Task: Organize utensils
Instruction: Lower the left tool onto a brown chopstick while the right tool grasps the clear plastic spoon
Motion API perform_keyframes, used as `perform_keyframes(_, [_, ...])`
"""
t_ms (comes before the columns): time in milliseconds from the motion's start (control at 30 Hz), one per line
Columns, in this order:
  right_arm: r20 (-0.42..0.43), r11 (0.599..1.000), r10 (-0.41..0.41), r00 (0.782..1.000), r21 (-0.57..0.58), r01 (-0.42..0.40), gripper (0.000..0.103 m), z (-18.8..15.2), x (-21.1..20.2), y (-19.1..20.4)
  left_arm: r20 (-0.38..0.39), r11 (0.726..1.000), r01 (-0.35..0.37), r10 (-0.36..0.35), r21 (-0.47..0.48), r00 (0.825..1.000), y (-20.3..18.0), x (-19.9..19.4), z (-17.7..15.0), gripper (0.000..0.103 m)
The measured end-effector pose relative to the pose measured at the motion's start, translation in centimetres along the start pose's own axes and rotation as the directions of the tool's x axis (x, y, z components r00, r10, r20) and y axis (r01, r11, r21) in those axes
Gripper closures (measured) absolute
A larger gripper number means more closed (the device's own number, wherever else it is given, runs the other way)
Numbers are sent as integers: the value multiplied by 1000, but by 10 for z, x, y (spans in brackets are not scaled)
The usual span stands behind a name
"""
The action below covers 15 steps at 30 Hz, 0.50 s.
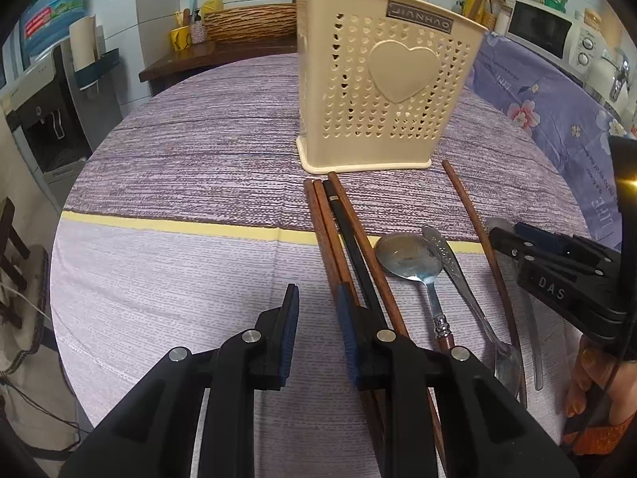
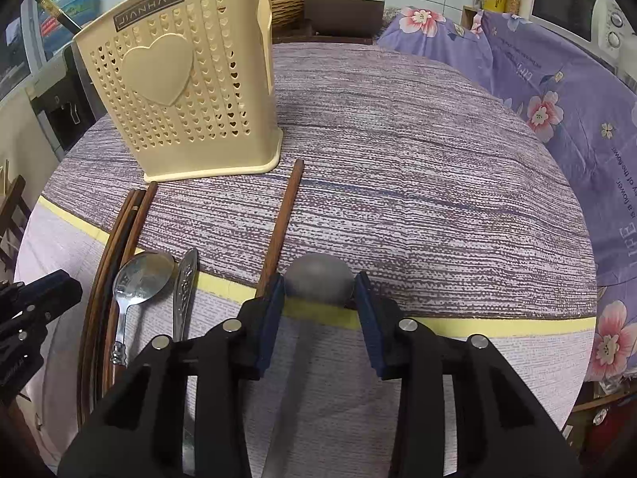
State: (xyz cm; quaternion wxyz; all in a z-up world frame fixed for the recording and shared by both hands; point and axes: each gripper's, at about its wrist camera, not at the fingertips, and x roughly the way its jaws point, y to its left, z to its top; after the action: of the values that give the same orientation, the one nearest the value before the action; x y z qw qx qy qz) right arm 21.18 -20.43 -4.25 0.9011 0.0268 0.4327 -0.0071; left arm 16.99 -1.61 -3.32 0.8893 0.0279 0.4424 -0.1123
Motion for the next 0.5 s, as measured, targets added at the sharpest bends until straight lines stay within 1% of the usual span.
perform_keyframes(133, [1,1000,8,1000,5,-8,66,-2,-2,-5,-11,1000,-10,11,8,1000,-1,8,4,81])
perform_keyframes(200, [1,1000,11,1000,8,-11,66,-3,-2,-7,-20,1000,0,0,0,1000,1,12,6,81])
perform_keyframes(367, [2,1000,12,1000,8,-12,66,-2,-1,-7,-22,1000,-2,2,-1,1000,0,16,11,81])
perform_keyframes(467, [3,1000,11,1000,3,-11,66,-3,-2,-6,-23,1000,-17,17,9,1000,0,18,12,81])
perform_keyframes(500, [2,1000,14,1000,2,-14,66,-3,-2,-6,-25,1000,-2,2,9,1000,2,19,12,81])
